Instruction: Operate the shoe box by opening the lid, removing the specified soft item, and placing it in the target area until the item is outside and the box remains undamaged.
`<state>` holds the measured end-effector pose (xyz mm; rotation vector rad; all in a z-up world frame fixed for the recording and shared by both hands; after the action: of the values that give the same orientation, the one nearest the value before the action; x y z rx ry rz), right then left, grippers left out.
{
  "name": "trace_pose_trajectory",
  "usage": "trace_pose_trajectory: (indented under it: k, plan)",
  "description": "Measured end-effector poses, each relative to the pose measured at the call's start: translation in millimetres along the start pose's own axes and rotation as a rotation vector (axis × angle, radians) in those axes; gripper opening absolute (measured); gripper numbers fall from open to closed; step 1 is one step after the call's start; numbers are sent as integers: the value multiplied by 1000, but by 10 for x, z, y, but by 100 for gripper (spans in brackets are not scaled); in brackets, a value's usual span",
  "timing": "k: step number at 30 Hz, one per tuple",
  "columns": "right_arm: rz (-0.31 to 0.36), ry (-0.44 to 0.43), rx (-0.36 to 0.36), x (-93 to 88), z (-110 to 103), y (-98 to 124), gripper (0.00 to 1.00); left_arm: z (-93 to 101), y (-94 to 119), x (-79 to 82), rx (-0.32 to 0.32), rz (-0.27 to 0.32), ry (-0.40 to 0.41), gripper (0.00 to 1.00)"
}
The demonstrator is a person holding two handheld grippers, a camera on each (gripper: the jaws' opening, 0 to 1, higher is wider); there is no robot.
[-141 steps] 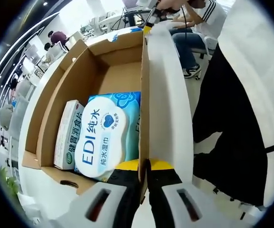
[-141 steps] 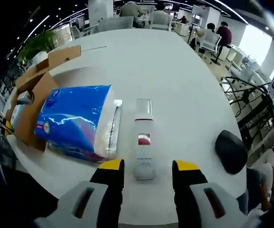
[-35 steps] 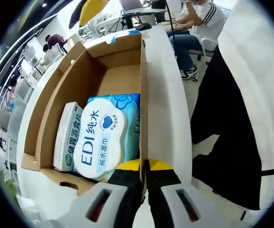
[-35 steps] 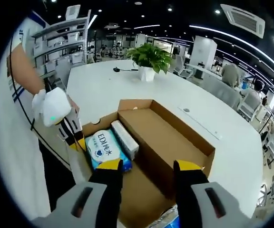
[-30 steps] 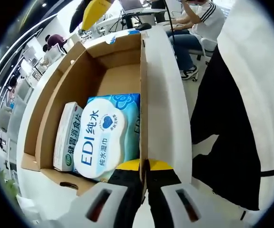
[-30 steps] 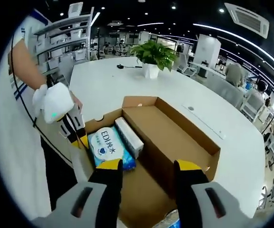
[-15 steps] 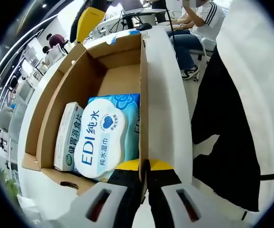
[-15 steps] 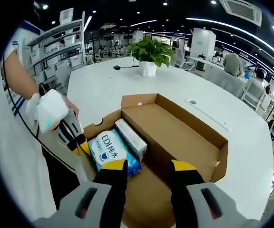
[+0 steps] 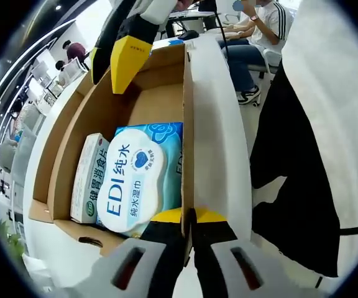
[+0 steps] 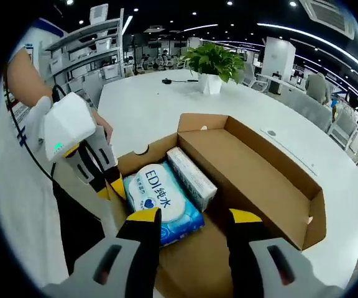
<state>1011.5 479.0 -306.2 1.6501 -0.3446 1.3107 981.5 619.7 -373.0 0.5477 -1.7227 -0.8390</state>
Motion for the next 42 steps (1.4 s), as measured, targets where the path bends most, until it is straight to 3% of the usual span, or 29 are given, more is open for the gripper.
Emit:
trace_pose_trajectory:
  k: [10,19,36,42]
  plan:
    - [-28,9,19,-25,-23,-56,42,-3,2,8,2,0,-1,3]
    - [-86,49,96,-100,-116,-182,43,-7,1,7,6,2,-4,3]
    - [-88,108,229,-78,-262,-363,49,-7,12,24,11,2,-1,4]
    - [-152,188,295,-255,-384,-429,50,-6,14,26,10,1,-1,4]
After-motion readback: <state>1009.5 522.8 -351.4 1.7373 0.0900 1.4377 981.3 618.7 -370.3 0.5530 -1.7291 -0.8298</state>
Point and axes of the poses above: the point that each gripper's makers call its tool centre point, and the gripper's own axes: y roughly backward along the fingers, z roughly to its right, x roughly out of its top, the point moved 3 cm from there along y, roughly backward along the fingers, and after that the axes turned 13 degrees about z, right-handed, at the moved point
